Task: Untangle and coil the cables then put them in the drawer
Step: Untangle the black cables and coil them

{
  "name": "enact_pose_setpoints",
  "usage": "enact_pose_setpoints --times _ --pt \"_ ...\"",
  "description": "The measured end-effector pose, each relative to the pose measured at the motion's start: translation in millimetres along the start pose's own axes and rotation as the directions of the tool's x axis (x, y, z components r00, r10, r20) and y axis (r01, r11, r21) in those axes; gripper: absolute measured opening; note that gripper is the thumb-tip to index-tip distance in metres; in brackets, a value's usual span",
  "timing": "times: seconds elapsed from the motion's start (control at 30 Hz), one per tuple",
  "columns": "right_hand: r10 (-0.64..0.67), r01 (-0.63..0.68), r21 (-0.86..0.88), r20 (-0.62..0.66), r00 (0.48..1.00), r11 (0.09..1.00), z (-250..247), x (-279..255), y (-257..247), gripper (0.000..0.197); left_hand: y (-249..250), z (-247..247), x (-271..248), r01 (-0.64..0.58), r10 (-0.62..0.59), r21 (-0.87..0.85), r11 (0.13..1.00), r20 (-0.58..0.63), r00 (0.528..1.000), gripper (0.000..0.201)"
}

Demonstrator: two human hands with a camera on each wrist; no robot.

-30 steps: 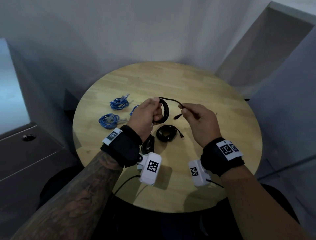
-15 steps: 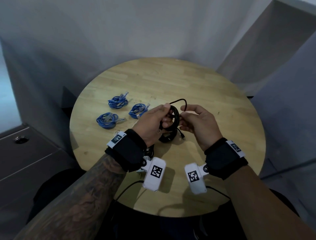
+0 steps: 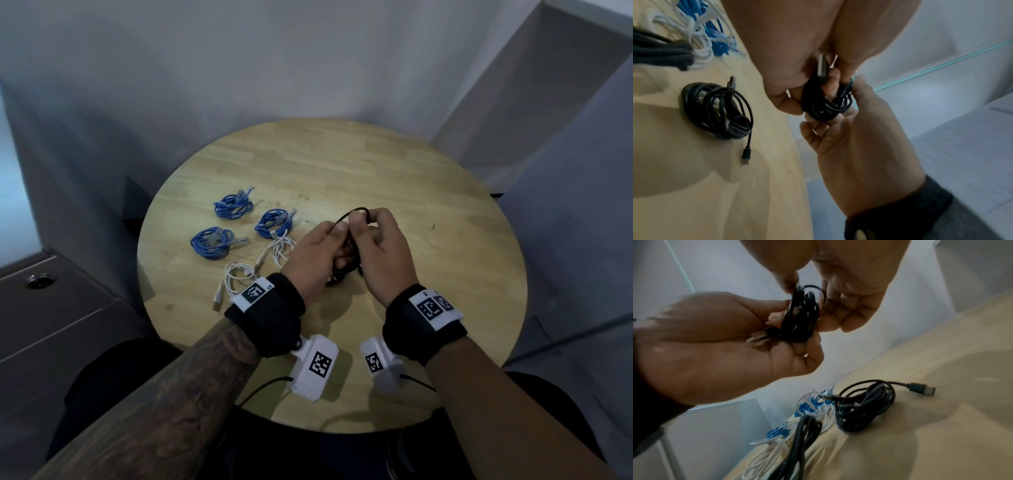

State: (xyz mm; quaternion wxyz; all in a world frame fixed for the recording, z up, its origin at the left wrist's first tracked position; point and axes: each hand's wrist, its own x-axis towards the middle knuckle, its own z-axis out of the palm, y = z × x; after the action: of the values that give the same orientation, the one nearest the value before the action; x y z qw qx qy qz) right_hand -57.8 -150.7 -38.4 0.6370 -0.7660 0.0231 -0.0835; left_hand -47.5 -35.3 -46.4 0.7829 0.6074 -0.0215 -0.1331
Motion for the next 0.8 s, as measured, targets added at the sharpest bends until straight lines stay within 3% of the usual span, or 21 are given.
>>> enact_pose_setpoints --times 0.17,0.27,0.37,0.43,0.47,0.53,0.63,0.7,0.8 --pt "-0.201 0.178 -0.240 -0.075 0.977 0.954 -8 8 7 0.026 -5 -5 5 -0.040 0.031 0.153 0.987 0.062 0.998 0.013" --pt "-0.241 0.217 -0.191 -0.111 0.964 0.957 -11 10 2 0.015 -6 -7 8 -0.058 0.062 0.164 0.985 -0.018 0.998 0.021" --pt "-0.068 0.071 0.037 -0.088 0.994 0.997 -16 11 -3 0.018 -5 -9 9 -0.069 0.078 0.153 0.986 -0.056 0.995 0.024" --pt "0.107 -0.114 0.135 0.061 0.992 0.984 -19 13 -3 0.021 -4 -9 7 -0.067 0.076 0.168 0.983 -0.051 0.996 0.024" --pt "0.141 -0.163 0.156 0.142 0.980 0.974 -21 13 -2 0.022 -4 -9 7 -0.065 0.074 0.171 0.983 -0.049 0.996 0.024" --pt "0.100 -0.115 0.075 0.175 0.979 0.991 -24 16 -1 0.021 -6 -10 7 -0.050 0.057 0.187 0.981 -0.031 0.998 0.026" --pt "-0.045 0.044 -0.038 -0.033 0.998 0.998 -36 26 -9 0.023 -10 -10 3 0.013 -0.024 0.295 0.956 0.033 0.999 0.031" --pt "-0.061 0.051 -0.060 -0.168 0.984 0.997 -48 36 -12 0.026 -11 -7 -3 0.046 -0.078 0.288 0.956 0.098 0.992 0.021" --pt "-0.034 0.025 -0.044 -0.224 0.974 0.999 -55 38 -9 0.029 -3 -1 -7 0.088 -0.122 0.202 0.975 0.160 0.980 0.017"
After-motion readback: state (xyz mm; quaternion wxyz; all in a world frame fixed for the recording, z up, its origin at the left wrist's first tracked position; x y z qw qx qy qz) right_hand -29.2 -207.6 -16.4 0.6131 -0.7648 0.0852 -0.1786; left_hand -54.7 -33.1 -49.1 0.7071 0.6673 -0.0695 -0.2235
